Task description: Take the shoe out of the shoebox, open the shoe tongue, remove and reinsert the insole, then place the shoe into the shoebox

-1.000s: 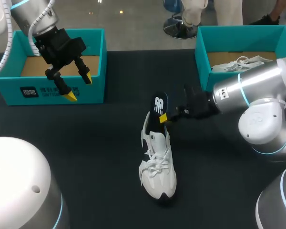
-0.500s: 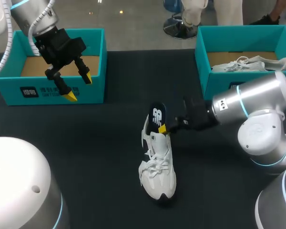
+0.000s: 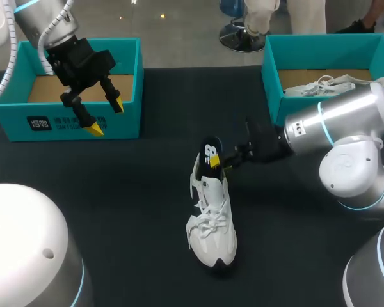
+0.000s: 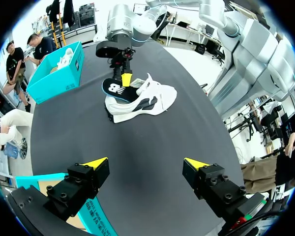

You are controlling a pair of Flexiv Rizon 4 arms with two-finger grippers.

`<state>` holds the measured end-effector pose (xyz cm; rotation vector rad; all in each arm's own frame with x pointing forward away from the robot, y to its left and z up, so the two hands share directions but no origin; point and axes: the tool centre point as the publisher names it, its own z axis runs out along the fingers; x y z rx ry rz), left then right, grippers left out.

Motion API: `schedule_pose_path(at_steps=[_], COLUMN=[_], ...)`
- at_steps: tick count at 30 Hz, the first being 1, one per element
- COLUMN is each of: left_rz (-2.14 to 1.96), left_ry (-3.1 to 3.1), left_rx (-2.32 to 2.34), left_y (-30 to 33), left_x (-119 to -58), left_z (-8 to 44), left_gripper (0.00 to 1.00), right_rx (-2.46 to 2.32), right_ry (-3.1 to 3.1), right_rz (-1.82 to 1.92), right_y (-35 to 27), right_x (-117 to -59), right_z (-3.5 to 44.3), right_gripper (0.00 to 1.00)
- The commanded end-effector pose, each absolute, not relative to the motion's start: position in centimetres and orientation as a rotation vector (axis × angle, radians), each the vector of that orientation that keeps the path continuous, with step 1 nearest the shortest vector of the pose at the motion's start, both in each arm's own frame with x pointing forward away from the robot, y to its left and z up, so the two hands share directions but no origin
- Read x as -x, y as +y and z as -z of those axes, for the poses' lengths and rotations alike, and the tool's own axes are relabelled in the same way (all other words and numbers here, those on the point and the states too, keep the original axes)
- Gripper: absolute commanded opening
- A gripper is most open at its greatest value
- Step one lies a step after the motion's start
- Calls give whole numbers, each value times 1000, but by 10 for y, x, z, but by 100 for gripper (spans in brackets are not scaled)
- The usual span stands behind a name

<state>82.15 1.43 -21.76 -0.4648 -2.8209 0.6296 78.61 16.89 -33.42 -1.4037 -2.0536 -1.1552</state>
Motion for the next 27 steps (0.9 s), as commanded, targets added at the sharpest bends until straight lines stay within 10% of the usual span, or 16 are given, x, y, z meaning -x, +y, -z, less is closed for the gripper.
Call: schedule_pose_path(at_steps=[1, 3, 25, 26, 27], left_rz=[-626, -626, -626, -626, -626], left_ry=[-2821, -2821, -2821, -2821, -2821], left_rx=[465, 465, 465, 465, 465], left_y=[15, 15, 15, 15, 15], left_x=[-822, -822, -822, -822, -822], left_z=[217, 217, 217, 217, 217], left_gripper=[100, 100, 100, 100, 100], right_rx=[1403, 1402, 1422, 1427, 1429], right_ry=[-2066, -2068, -1998, -1997, -1997], right_rz=[1133, 1131, 1071, 1071, 1072], right_y=[173, 173, 177, 176, 174], right_x=[-793, -793, -763, -765, -767], right_z=[332, 332, 363, 363, 362], right_gripper=[25, 0, 0, 4, 32])
